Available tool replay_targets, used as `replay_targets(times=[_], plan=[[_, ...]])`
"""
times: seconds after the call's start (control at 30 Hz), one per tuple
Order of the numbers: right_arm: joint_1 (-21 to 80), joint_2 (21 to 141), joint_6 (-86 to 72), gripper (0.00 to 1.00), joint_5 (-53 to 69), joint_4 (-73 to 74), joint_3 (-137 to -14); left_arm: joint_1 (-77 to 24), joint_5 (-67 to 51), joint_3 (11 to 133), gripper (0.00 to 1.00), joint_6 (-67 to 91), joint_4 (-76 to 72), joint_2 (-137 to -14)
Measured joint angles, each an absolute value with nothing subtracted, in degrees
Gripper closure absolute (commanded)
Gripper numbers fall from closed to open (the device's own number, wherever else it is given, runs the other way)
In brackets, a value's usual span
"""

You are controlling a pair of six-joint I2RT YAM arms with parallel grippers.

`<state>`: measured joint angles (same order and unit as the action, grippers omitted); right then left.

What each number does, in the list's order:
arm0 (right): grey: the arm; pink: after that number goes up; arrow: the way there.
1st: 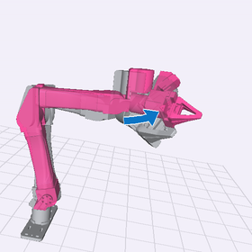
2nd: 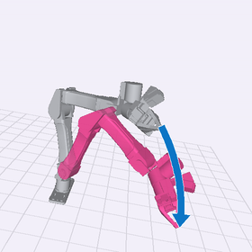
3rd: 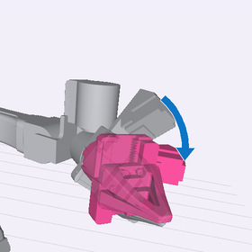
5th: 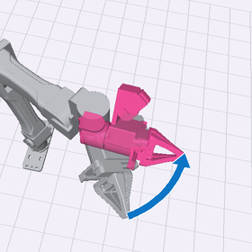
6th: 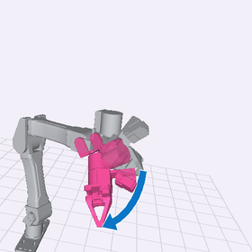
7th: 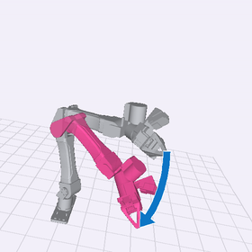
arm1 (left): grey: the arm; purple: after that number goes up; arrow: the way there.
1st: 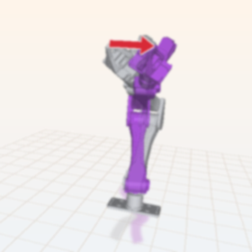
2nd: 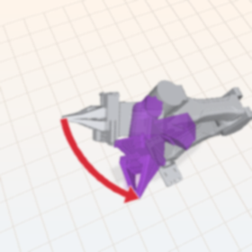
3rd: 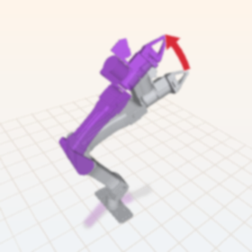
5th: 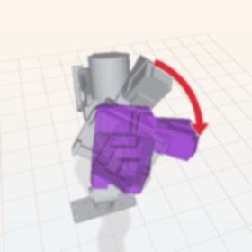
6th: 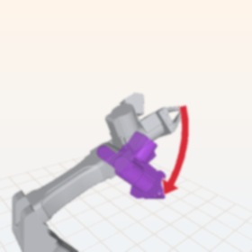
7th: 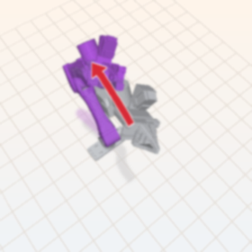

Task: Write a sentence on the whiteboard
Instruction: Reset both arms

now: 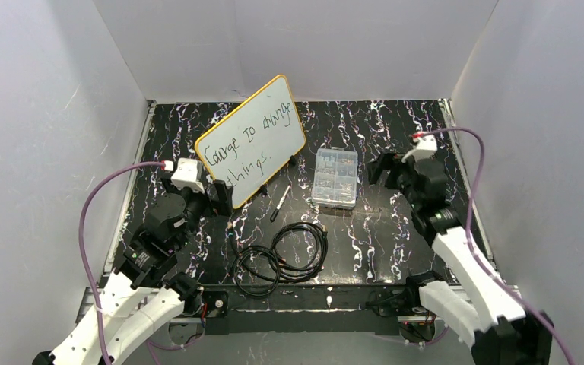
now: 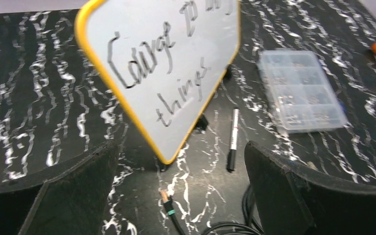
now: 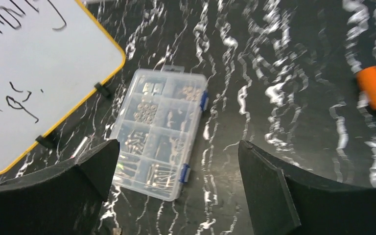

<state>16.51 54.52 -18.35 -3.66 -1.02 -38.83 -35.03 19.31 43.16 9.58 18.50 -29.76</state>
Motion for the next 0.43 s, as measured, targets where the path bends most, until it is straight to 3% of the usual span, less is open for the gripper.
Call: replay_targets(times=[0.2, 0.43], plan=[[16.5, 32.9, -13.3, 0.01, -11.8, -0.4, -31.4, -35.0, 25.9, 43.5, 0.02, 8.2, 19.8, -28.7], [16.5, 29.9, -11.8, 0.01, -16.2, -0.4, -30.8, -35.0, 28.1, 43.5, 0.02, 7.2, 19.7, -26.5]])
